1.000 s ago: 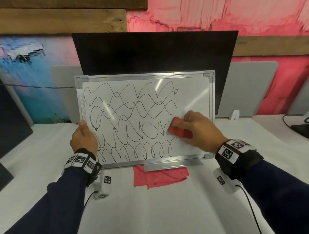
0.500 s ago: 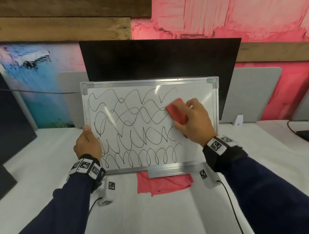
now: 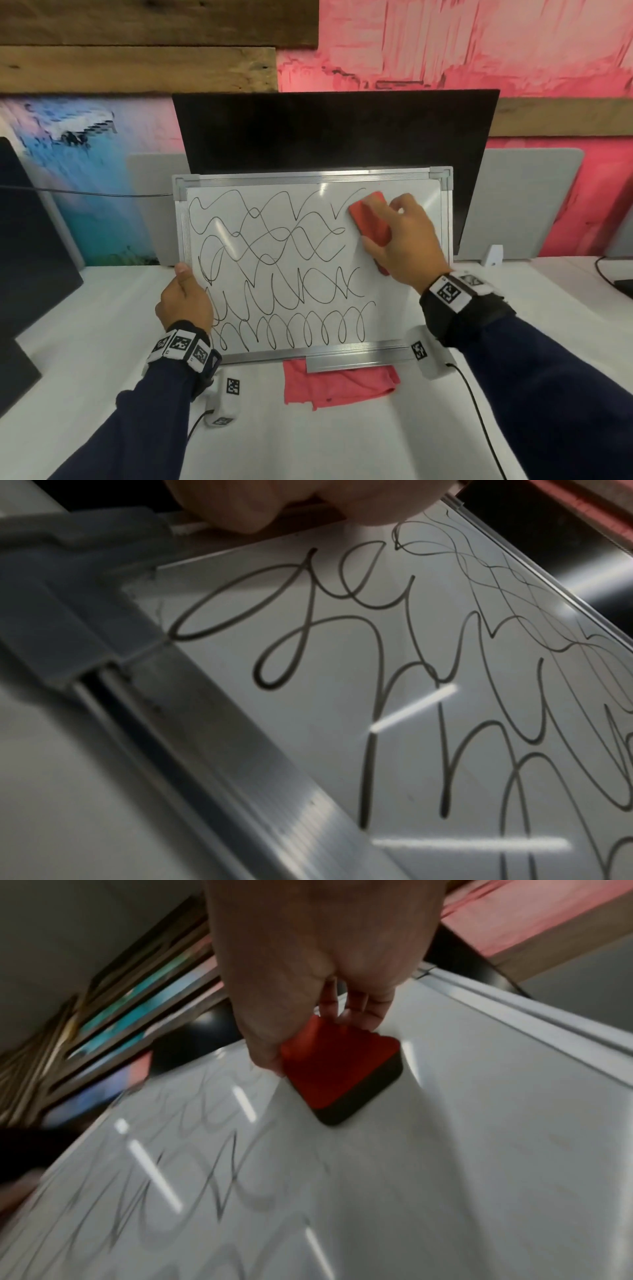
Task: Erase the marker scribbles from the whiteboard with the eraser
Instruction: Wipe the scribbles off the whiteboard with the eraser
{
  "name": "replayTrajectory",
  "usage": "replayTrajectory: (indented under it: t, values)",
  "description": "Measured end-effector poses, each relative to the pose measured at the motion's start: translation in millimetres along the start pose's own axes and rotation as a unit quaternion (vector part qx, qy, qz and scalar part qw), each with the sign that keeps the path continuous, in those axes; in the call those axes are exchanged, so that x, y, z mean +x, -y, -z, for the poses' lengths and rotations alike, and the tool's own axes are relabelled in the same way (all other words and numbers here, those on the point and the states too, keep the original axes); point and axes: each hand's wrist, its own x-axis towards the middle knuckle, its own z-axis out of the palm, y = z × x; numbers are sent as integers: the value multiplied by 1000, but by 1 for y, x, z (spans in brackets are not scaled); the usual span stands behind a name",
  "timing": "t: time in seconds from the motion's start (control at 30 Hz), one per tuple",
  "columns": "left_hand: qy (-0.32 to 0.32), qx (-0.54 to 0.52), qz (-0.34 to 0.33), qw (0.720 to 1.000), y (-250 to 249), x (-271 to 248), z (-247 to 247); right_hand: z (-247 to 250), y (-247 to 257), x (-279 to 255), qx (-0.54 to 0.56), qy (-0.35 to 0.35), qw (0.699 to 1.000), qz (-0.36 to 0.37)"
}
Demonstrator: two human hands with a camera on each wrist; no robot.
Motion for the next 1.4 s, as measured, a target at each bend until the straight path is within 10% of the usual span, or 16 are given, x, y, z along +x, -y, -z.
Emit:
replayTrajectory:
  t: [0.9, 1.13, 1.4]
  values:
    - [11, -7, 1, 1000, -5, -3, 4, 12, -14, -18, -100, 33, 994, 10]
    - [4, 1, -5, 1000, -1, 1, 2, -6, -42, -65, -162, 170, 944, 233]
    - [3, -7, -6, 1000, -2, -2, 1, 0, -46, -47, -79, 54, 991, 93]
